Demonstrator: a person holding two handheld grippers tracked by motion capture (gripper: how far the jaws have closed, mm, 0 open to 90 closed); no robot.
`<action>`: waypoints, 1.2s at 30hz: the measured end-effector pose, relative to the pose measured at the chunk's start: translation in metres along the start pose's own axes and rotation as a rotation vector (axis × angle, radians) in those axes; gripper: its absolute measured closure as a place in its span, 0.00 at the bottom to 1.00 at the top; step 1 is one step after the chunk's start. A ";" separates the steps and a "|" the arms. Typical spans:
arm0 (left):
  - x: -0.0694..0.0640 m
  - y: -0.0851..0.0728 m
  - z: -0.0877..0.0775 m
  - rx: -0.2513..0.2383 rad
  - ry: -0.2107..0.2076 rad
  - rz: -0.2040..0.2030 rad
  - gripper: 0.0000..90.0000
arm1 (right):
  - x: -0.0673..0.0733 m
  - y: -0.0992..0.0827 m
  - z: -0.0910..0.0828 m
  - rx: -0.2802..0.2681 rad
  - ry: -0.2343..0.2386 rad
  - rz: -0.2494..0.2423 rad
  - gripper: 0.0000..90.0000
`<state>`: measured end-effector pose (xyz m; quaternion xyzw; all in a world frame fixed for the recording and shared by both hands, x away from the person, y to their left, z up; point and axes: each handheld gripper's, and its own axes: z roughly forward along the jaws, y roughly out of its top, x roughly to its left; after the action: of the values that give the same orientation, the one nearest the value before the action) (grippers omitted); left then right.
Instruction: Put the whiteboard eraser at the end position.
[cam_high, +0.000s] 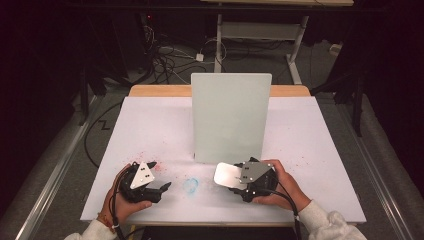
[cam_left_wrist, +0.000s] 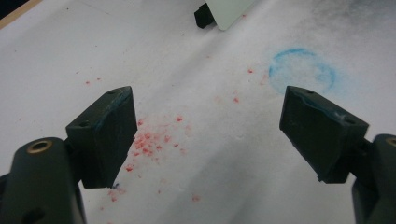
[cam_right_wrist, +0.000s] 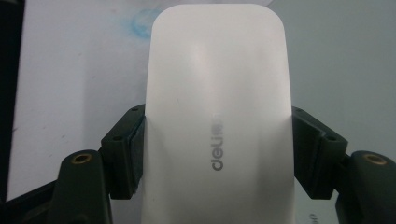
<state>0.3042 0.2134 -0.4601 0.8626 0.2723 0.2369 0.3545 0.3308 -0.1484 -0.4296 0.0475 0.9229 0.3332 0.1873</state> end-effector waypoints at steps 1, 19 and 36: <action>0.000 0.000 0.000 0.001 0.000 0.003 0.20 | 0.001 0.000 0.002 0.017 0.017 -0.009 0.34; -0.002 0.000 0.002 0.012 -0.016 -0.004 0.20 | 0.006 0.000 0.029 0.140 0.134 -0.016 0.34; -0.002 0.000 0.002 0.013 -0.018 0.005 0.20 | -0.003 0.000 0.001 0.002 0.058 0.049 0.33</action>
<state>0.3036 0.2109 -0.4615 0.8678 0.2684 0.2281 0.3505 0.3343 -0.1485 -0.4293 0.0606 0.9268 0.3380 0.1520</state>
